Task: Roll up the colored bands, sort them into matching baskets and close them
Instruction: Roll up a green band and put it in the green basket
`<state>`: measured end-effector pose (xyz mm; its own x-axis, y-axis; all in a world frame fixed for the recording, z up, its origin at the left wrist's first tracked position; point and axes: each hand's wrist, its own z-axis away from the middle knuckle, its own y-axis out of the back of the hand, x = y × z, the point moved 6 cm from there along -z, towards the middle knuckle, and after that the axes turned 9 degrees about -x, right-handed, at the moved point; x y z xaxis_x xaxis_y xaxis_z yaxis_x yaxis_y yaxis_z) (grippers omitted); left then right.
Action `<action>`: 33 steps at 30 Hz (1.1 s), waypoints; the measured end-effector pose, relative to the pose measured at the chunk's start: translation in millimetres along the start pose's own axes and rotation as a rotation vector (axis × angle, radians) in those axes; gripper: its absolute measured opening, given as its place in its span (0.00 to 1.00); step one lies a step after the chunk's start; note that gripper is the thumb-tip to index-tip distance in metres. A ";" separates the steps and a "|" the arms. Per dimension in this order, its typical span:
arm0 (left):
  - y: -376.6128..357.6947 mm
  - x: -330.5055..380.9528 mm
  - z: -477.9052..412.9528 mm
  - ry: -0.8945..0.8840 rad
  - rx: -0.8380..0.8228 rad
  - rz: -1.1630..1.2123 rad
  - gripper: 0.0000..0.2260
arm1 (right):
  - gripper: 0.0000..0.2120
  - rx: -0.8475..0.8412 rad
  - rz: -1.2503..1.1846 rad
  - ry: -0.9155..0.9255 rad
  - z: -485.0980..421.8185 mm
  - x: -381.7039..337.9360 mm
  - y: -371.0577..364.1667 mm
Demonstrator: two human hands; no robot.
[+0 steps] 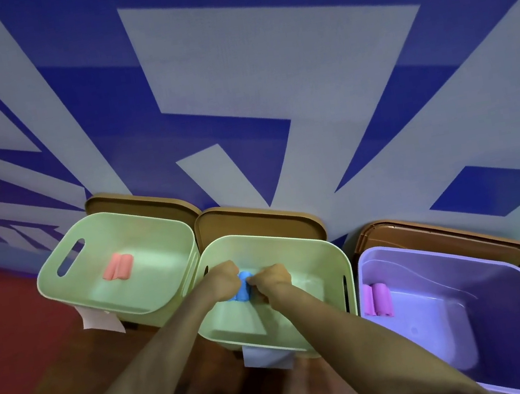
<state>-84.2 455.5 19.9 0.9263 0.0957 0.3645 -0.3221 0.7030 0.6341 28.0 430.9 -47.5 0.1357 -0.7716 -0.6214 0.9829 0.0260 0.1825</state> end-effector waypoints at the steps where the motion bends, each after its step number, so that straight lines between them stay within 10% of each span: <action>1: 0.1 0.8 1.1 -0.003 0.002 -0.001 0.15 | 0.08 -0.019 -0.004 -0.013 1.3 -0.6 0.1; 17: 40.0 66.7 107.4 -0.232 0.193 0.385 0.10 | 0.03 -0.199 -0.168 0.314 148.3 -55.0 83.5; 25: -1.0 194.1 244.0 -0.729 0.379 0.533 0.12 | 0.03 0.069 -0.335 0.778 307.9 -6.0 230.9; 33: -174.4 275.2 278.3 -0.918 0.164 0.571 0.10 | 0.03 0.357 -0.340 0.792 368.5 153.0 326.4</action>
<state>172.4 163.1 199.5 0.1553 -0.2320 0.9602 -0.7432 0.6129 0.2683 323.7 87.1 197.7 0.0226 -0.0399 -0.9989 0.9068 -0.4200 0.0372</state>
